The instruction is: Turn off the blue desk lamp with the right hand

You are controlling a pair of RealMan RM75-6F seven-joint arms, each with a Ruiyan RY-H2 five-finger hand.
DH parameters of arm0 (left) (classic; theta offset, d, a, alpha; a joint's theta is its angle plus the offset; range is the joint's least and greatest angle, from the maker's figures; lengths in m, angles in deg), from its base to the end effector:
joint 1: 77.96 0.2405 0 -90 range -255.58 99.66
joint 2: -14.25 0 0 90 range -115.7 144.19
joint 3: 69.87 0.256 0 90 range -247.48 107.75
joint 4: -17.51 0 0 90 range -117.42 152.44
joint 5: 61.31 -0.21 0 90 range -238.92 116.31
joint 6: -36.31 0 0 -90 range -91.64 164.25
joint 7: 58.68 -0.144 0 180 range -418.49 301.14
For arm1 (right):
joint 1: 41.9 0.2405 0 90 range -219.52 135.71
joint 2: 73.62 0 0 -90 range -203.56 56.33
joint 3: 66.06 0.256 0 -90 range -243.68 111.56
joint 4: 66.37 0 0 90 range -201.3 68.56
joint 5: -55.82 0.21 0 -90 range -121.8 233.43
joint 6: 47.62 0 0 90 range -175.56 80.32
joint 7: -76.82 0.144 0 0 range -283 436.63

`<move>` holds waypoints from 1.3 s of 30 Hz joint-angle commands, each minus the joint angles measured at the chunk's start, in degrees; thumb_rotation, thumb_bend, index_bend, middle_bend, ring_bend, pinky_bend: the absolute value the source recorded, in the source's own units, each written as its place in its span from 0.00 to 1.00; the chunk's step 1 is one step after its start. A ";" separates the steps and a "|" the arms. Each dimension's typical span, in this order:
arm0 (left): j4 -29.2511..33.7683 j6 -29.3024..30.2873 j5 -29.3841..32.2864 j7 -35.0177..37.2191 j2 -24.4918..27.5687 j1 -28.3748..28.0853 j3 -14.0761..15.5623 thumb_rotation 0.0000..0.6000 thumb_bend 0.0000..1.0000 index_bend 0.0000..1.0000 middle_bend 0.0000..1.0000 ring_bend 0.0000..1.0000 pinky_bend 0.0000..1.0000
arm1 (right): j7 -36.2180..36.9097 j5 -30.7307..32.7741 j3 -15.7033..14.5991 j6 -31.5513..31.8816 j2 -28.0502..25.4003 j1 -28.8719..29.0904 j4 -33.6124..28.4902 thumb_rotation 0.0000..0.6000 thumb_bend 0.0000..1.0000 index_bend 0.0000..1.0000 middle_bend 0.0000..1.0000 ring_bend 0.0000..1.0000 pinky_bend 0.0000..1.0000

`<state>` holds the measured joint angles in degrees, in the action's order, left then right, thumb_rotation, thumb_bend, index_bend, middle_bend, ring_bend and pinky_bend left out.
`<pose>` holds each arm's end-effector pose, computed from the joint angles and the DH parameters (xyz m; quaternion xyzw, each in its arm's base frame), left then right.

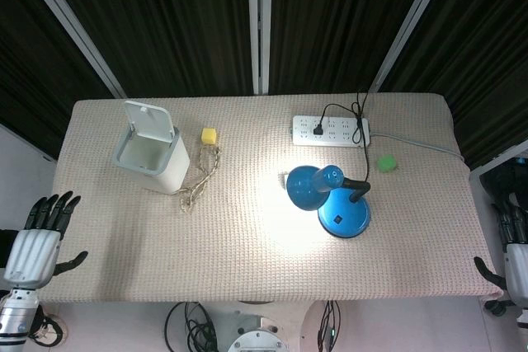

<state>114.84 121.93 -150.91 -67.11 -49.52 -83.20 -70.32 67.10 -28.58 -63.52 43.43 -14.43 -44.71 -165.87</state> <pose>-0.2871 0.1722 0.1459 -0.6345 -0.3590 -0.3742 0.5732 -0.3121 -0.1372 0.1892 0.5670 -0.3651 0.3286 0.6612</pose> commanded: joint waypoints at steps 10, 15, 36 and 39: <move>-0.57 -0.16 0.30 0.68 0.02 0.36 0.40 1.00 0.13 0.02 0.00 0.00 0.02 | -2.67 -1.66 -0.19 -0.14 0.27 0.41 0.09 1.00 0.17 0.00 0.00 0.00 0.00; -0.75 -0.86 0.72 1.23 -0.22 -0.03 0.17 1.00 0.13 0.02 0.00 0.00 0.02 | -6.81 -1.46 0.12 -0.32 0.53 0.78 -0.80 1.00 0.18 0.00 0.00 0.00 0.00; -1.72 -1.45 0.60 2.01 -0.50 -0.19 0.63 1.00 0.13 0.02 0.00 0.00 0.02 | -7.94 -6.02 -2.23 -6.20 -0.97 3.96 -4.30 1.00 0.18 0.00 0.00 0.00 0.13; -1.67 -1.16 0.35 2.08 -0.43 -0.08 0.69 1.00 0.13 0.02 0.00 0.00 0.02 | -7.76 -6.53 -2.44 -6.94 -1.21 4.43 -4.86 1.00 0.15 0.00 0.10 0.17 0.31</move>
<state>113.16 120.77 -150.55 -65.04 -49.95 -83.29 -69.63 59.30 -35.01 -65.90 36.60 -15.56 -40.38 -170.63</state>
